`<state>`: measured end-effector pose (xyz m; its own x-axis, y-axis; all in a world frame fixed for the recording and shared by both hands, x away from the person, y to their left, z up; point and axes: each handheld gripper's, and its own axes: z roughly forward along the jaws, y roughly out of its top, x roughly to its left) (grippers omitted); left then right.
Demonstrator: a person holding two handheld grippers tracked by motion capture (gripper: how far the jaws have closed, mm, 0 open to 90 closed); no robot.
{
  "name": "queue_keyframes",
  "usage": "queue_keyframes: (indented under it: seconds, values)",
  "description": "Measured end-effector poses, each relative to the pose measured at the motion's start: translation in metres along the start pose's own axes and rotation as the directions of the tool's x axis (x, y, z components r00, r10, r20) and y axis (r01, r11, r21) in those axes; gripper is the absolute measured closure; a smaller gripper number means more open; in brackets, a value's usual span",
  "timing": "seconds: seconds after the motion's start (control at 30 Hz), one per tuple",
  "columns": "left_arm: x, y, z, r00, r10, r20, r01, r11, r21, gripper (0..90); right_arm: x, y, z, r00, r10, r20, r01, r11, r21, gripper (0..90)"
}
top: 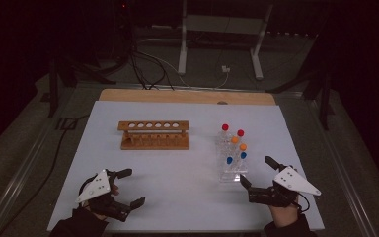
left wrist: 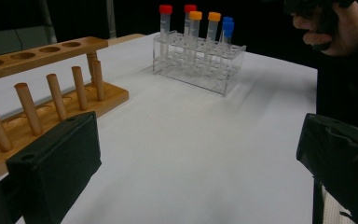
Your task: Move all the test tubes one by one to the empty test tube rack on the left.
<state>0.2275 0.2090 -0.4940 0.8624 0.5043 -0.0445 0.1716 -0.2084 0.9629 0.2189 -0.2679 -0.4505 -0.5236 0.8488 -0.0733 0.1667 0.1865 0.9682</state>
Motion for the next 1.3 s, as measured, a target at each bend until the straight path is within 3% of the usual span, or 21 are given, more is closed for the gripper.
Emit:
queue_keyframes:
  seconds: [0.23, 0.57, 0.8, 1.1, 1.3]
  values:
    - [0.000, 0.000, 0.001, 1.0000, 0.000, -0.003, 0.000, 1.0000, 0.006, 0.5, 0.008, 0.011, 0.000, 0.9997, -0.010, 0.023, 0.010, 1.000, -0.008, 0.0]
    - [-0.001, 0.000, 0.001, 1.0000, -0.003, 0.001, 0.003, 1.0000, 0.001, 0.5, 0.021, 0.027, 0.017, 0.9988, -0.004, 0.048, 0.004, 1.000, 0.006, 0.0]
    - [-0.001, 0.001, 0.001, 0.9999, -0.011, 0.007, 0.011, 0.9999, -0.003, 0.5, 0.034, 0.029, 0.027, 0.9974, -0.001, 0.072, 0.001, 1.000, 0.000, 2.6]
    - [-0.001, 0.001, 0.000, 0.9999, -0.006, 0.010, 0.006, 1.0000, -0.006, 0.5, 0.046, 0.015, 0.039, 0.9972, 0.013, 0.074, -0.018, 0.997, 0.073, 11.2]
    - [-0.002, 0.001, 0.000, 0.9999, -0.006, 0.011, 0.006, 1.0000, -0.006, 0.5, 0.048, 0.006, 0.043, 0.9935, 0.049, 0.103, -0.064, 0.987, 0.147, 20.3]
